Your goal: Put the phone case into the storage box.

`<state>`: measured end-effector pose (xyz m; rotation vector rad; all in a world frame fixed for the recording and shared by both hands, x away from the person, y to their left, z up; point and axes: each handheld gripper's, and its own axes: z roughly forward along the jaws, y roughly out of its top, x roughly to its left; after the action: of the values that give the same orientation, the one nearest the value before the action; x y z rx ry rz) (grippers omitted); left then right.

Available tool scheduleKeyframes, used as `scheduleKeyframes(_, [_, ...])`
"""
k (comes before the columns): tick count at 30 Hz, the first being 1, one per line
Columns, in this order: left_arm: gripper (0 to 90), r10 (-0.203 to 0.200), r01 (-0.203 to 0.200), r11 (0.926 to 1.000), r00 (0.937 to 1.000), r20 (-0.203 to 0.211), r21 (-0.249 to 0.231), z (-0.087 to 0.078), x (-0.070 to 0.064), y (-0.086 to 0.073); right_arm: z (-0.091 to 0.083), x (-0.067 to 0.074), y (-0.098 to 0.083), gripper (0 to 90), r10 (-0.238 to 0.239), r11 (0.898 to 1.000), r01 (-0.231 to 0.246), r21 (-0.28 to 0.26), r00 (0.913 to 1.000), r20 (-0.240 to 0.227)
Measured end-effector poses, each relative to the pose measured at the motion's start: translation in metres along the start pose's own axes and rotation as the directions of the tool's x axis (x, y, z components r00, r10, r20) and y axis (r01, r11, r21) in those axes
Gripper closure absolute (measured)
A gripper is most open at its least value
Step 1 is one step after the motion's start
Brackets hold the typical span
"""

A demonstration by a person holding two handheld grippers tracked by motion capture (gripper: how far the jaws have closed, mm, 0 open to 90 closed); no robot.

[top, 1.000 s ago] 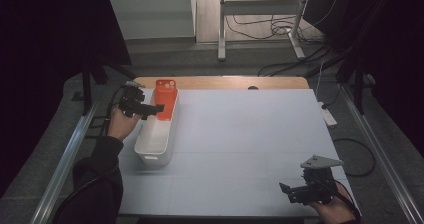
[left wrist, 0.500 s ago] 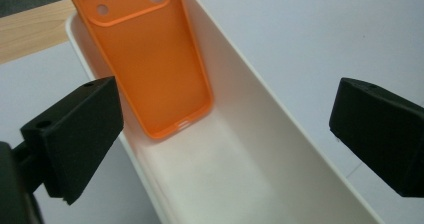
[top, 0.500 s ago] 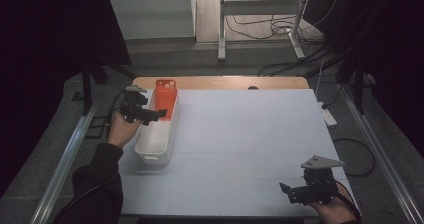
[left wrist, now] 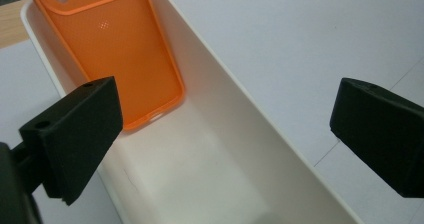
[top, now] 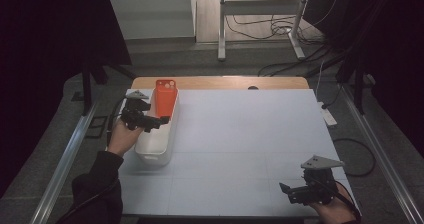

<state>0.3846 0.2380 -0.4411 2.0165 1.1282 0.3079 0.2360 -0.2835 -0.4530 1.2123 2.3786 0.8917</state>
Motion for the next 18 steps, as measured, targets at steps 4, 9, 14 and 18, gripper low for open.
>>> scheduleKeyframes(4, [0.9, 0.011, -0.011, 0.9999, 0.9999, 0.0, 0.004, -0.001, -0.005, -0.004, 0.0, 0.0, 0.0, 0.0, -0.001, 1.0, 0.001, 0.001, 1.0, 0.001])
scheduleKeyframes(9, [0.6, 0.016, -0.016, 0.9999, 0.9999, -0.003, 0.006, -0.001, -0.009, -0.007, 0.0, 0.0, 0.0, 0.0, 0.0, 1.0, 0.0, -0.001, 1.0, 0.001])
scheduleKeyframes(14, [0.6, 0.027, -0.027, 0.9996, 0.9996, 0.001, 0.006, -0.004, -0.015, -0.01, -0.001, 0.0, 0.0, 0.0, 0.002, 1.0, -0.002, -0.005, 1.0, 0.003])
scheduleKeyframes(18, [0.6, 0.031, -0.031, 0.9995, 0.9995, 0.01, 0.002, -0.007, -0.019, -0.013, -0.001, -0.001, 0.0, 0.0, 0.007, 1.0, -0.007, -0.008, 1.0, 0.006])
